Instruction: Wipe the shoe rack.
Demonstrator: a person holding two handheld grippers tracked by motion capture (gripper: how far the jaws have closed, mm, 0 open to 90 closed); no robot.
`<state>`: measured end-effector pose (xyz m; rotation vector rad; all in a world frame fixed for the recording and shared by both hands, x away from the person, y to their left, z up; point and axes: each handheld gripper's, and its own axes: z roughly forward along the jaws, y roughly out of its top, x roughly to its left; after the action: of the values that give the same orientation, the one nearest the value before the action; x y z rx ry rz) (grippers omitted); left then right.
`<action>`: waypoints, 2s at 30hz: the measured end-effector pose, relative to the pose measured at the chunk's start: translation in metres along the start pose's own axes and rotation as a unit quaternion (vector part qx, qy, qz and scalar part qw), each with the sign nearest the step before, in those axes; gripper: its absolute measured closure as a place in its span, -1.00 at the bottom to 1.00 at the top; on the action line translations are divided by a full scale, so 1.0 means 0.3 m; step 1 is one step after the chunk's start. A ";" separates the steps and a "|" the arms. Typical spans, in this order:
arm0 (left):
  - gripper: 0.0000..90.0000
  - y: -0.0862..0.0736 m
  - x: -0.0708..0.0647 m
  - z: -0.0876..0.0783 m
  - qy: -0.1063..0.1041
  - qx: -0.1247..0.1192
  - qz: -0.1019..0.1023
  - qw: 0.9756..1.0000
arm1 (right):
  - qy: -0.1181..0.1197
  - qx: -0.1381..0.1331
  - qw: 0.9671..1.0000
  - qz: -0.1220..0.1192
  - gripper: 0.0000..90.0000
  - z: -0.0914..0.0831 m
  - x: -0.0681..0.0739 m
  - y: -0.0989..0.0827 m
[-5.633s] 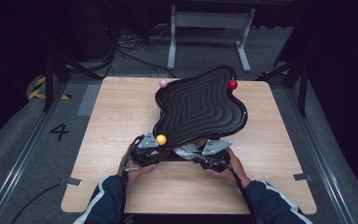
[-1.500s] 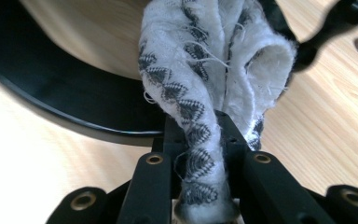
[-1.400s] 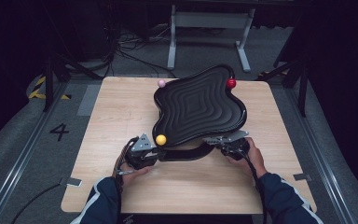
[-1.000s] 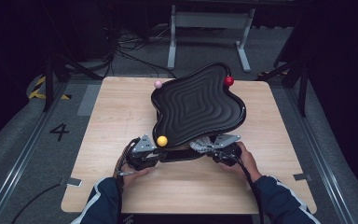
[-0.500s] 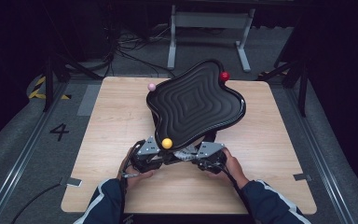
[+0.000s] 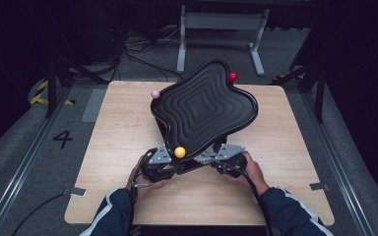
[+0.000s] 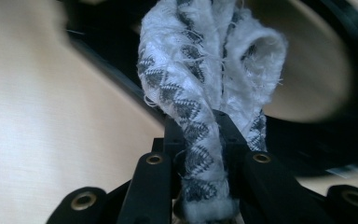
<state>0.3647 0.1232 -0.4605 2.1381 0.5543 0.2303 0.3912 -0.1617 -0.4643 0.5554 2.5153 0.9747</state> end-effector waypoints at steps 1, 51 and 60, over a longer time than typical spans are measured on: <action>0.65 0.000 0.000 0.000 0.000 0.000 0.000 1.000 | -0.012 0.003 1.000 0.009 0.74 -0.002 -0.021 -0.010; 0.65 0.016 -0.035 0.044 -0.012 -0.009 0.004 1.000 | 0.022 0.019 1.000 -0.007 0.75 0.020 0.038 0.013; 0.65 0.020 -0.044 0.057 -0.016 -0.012 0.004 1.000 | -0.034 0.023 0.998 0.048 0.74 0.010 -0.096 -0.056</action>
<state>0.3611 0.1015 -0.4652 2.1168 0.5206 0.2060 0.4133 -0.1857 -0.4721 0.7174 2.4753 0.9187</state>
